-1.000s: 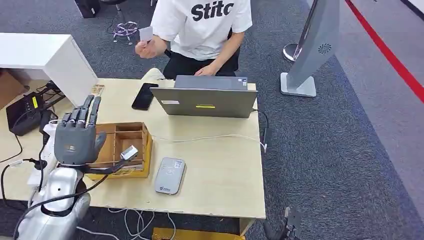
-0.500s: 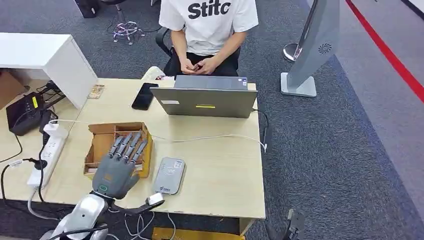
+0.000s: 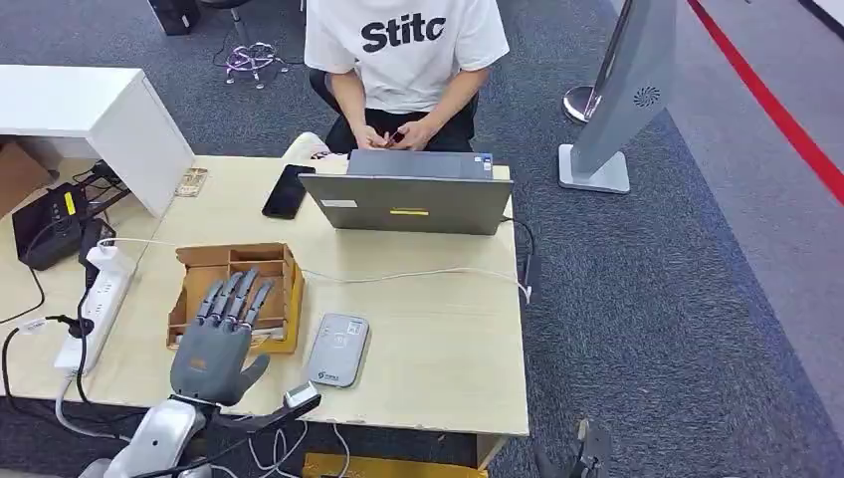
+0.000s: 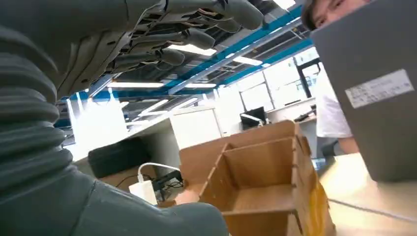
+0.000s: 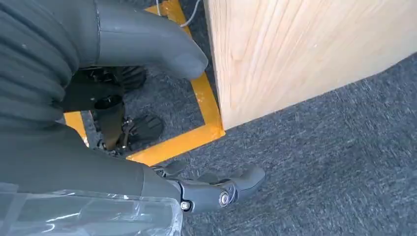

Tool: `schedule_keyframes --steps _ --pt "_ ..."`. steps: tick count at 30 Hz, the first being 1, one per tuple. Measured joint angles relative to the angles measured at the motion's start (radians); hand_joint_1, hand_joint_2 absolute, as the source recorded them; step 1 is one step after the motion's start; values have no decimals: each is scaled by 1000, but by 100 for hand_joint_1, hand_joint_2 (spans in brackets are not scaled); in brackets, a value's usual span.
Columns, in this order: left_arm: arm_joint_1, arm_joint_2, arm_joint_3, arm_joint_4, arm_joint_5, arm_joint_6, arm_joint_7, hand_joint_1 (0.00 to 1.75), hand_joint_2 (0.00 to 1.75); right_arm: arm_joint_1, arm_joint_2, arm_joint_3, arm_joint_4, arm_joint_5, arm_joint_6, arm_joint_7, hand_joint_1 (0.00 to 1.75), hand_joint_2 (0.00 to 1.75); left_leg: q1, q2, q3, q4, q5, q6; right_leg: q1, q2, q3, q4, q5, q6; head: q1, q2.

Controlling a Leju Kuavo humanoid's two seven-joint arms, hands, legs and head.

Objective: Pass the card to the sensor for recognition and then transmit it.

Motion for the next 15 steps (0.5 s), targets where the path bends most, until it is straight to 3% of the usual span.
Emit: schedule_keyframes --steps 7,15 --pt "-6 -19 52 4 -8 -15 0 0 175 0 0 -2 -5 30 0 0 0 175 0 0 0 0 0 0 0 0 0 0 0 0 0 0" --pt "-31 -27 87 76 -40 -28 0 0 175 -2 0 -2 -6 37 0 5 0 175 0 0 0 0 0 0 0 0 0 0 0 0 0 0"
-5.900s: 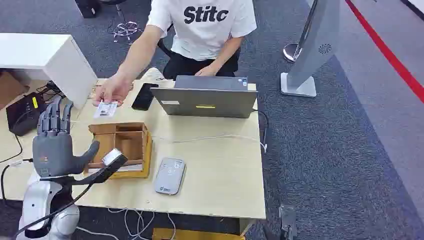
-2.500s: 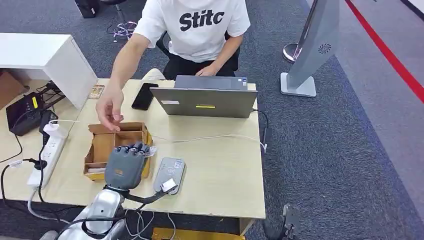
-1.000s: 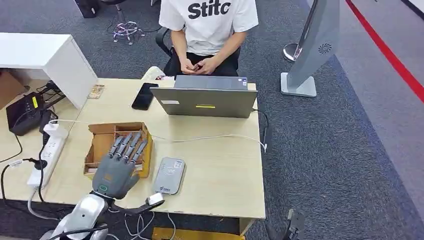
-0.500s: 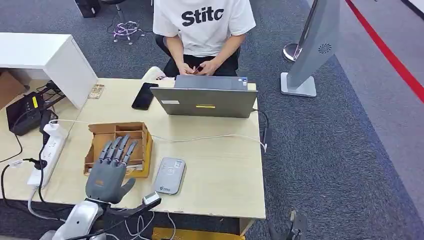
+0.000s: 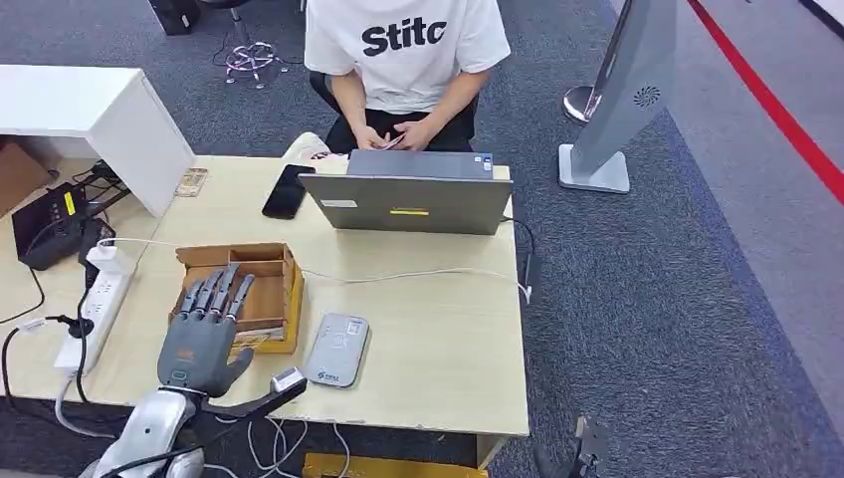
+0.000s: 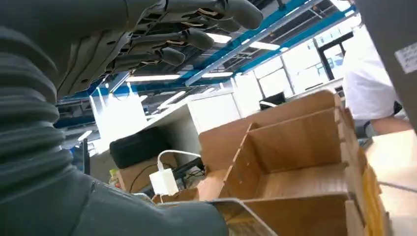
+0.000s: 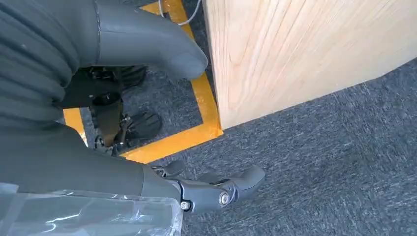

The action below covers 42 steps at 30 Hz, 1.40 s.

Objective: Pass the card to the sensor for recognition and then transmit it.

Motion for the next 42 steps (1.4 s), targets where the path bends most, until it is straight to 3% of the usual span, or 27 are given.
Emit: schedule_keyframes --steps 17,18,19,36,42 --pt "-25 -10 28 75 -40 6 0 0 175 -5 0 0 0 18 0 1 0 175 0 0 0 0 0 0 0 0 0 0 0 0 0 0" --pt "-25 -10 28 78 -40 5 0 19 175 -5 0 0 0 19 0 1 0 175 0 0 0 0 0 0 0 0 0 0 0 0 0 0" --pt "-25 -10 28 82 -40 3 0 175 175 -5 0 0 0 21 0 1 0 175 0 0 0 0 0 0 0 0 0 0 0 0 0 0" --pt "-27 -8 31 125 -31 -9 -15 175 175 -6 0 0 0 46 0 -12 0 175 0 0 0 0 0 0 0 0 0 0 0 0 0 0" --pt "-83 2 43 45 -8 31 -18 175 175 -7 0 1 0 52 0 -20 0 175 0 -1 0 0 1 -1 0 -1 0 0 0 0 0 0"
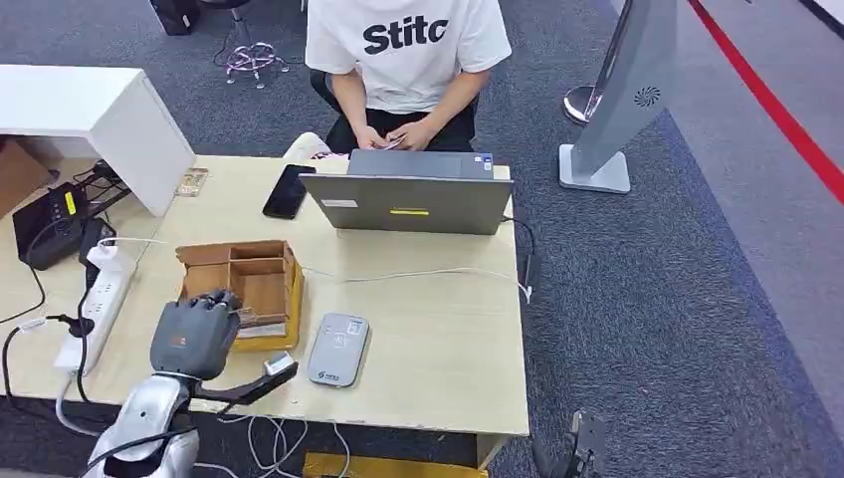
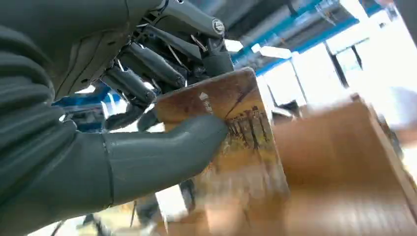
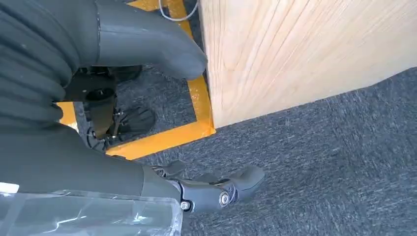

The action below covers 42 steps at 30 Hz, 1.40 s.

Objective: Pass the card to the sensor for recognition and then transmit it.

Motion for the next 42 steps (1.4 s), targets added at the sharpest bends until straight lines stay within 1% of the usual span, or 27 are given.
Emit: schedule_keyframes --steps 5,8,13,16,26,27,28,33,37,42 --pt "-85 6 13 -88 13 -17 0 175 175 -4 0 1 1 2 0 0 0 175 0 -1 0 0 1 0 0 0 0 0 1 0 0 0" --pt "-136 13 18 -111 48 -35 -3 175 175 -7 0 4 3 2 0 2 0 175 0 -1 0 0 1 0 0 0 0 0 1 0 0 0" --pt "-222 29 50 -104 67 -60 0 175 175 -17 0 16 10 5 0 8 0 175 0 -1 0 0 1 0 0 0 0 0 1 0 0 0" --pt "-253 33 62 -84 66 -69 2 175 175 -23 0 24 15 4 0 9 0 175 0 0 0 0 1 0 0 0 0 0 1 0 0 0" --pt "-275 35 87 -39 70 -60 3 175 175 -30 3 29 28 0 0 10 0 175 0 0 -1 0 1 0 0 0 -1 0 1 0 0 0" --pt "-276 35 89 -37 77 -59 1 169 175 -30 3 29 29 0 0 11 0 175 0 0 -1 0 1 0 0 0 -1 0 1 0 0 0" --pt "-275 35 91 -37 82 -59 -1 0 175 -30 3 31 30 0 0 11 0 175 0 1 -1 0 1 0 0 1 -1 0 1 0 0 0" --pt "-269 38 106 -40 86 -52 -6 0 175 -30 3 39 33 2 0 8 0 175 0 1 -2 0 1 0 0 2 -2 0 2 -1 0 0" --pt "-236 37 126 -89 85 0 -2 0 175 -29 3 49 33 5 0 2 0 175 0 1 -3 0 1 0 0 2 -4 0 2 -1 0 0" --pt "-215 33 140 -119 85 11 0 0 175 -28 3 52 33 13 0 1 0 175 0 1 -4 0 1 0 0 1 -4 0 2 -1 0 0"
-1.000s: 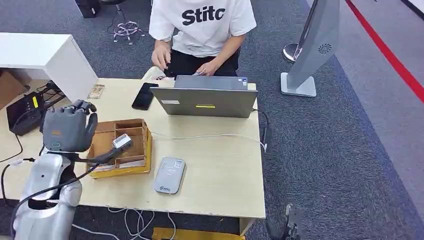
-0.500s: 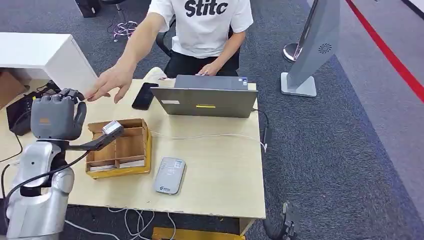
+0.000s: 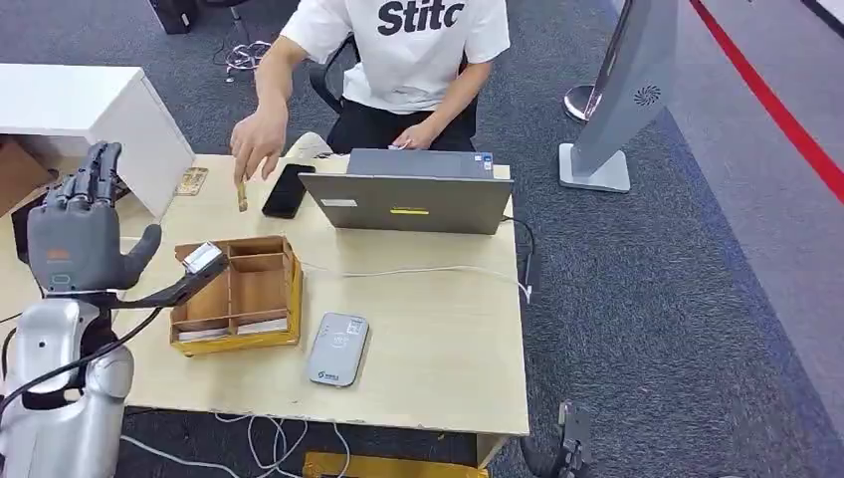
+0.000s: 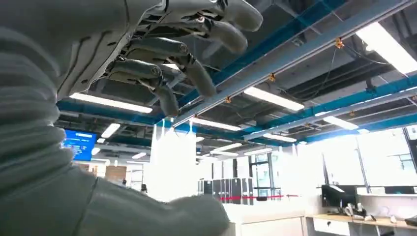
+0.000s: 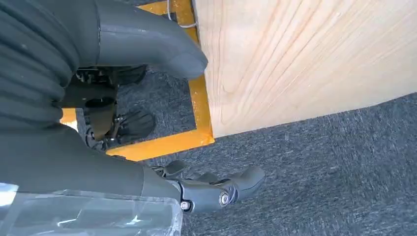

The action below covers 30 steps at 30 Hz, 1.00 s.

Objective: Pass the card to the sensor for recognition and then transmit it.

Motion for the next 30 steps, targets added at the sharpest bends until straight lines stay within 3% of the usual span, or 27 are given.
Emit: schedule_keyframes --steps 3,5,8,9,10,11,12,14,16,18,20,22,27,28,30 --pt "51 -19 22 -62 68 101 -41 0 175 4 0 0 -1 -2 0 -5 0 175 0 2 0 0 0 0 0 2 0 0 1 0 0 0" --pt "126 -55 45 -155 160 181 -112 0 175 11 0 0 -3 -10 0 -18 0 175 0 2 0 0 0 0 0 2 0 0 0 0 1 0" --pt "286 -140 85 -320 327 250 -234 0 175 30 0 -3 -20 -24 0 -29 0 175 -1 2 0 0 -4 2 -1 3 0 -1 -2 3 1 0" --pt "340 -172 100 -369 386 274 -278 94 175 37 0 -9 -27 -36 0 -31 0 175 -1 2 -1 0 -4 2 -1 2 0 -1 -3 3 1 0" --pt "387 -195 114 -401 440 292 -312 175 175 44 0 -16 -33 -47 0 -30 0 175 -1 2 -1 0 -5 2 -1 2 0 -2 -4 3 2 0" --pt "439 -224 137 -438 549 301 -363 175 175 53 0 -29 -44 -65 0 -29 98 175 -1 2 -1 0 -6 2 -1 2 0 -2 -4 3 2 0" --pt "479 -254 157 -454 638 293 -395 175 175 63 0 -40 -52 -74 0 -27 175 175 -1 2 -1 0 -7 3 -1 1 0 -2 -5 4 2 0" --pt "547 -316 254 -469 920 193 -448 175 175 91 1 -78 -84 -77 0 -20 175 175 -1 0 -1 0 -7 3 -1 -1 1 -2 -7 4 2 0" --pt "597 -364 363 -463 1091 99 -426 175 175 119 11 -120 -122 -56 0 -14 175 175 -1 1 0 0 -7 3 -1 0 0 -2 -7 3 1 0" --pt "622 -398 475 -414 1211 79 -391 175 175 140 22 -167 -154 -34 0 0 175 175 0 1 0 0 -7 2 0 0 0 -1 -7 3 1 0" --pt "625 -426 589 -302 1310 70 -346 175 175 153 37 -219 -181 -13 0 21 175 175 0 0 0 -1 -7 2 0 -1 1 -1 -7 3 0 0" --pt "621 -448 666 -213 1332 89 -321 175 175 154 45 -256 -192 4 0 26 175 175 0 1 0 -1 -7 2 0 0 0 -1 -7 2 -1 0" --pt "598 -468 750 1 1323 261 -126 175 175 147 60 -331 -199 43 0 43 175 175 -1 0 1 0 -7 2 -1 -1 2 -1 -7 3 0 0" --pt "595 -468 756 44 1334 266 -100 0 175 145 62 -338 -199 46 0 49 5 175 -1 0 1 0 -7 2 -1 -1 3 -1 -7 3 0 0" --pt "584 -468 771 121 1372 235 -60 0 175 137 66 -353 -199 58 0 57 0 175 -1 0 1 0 -7 3 -1 -1 3 -1 -7 3 1 0"
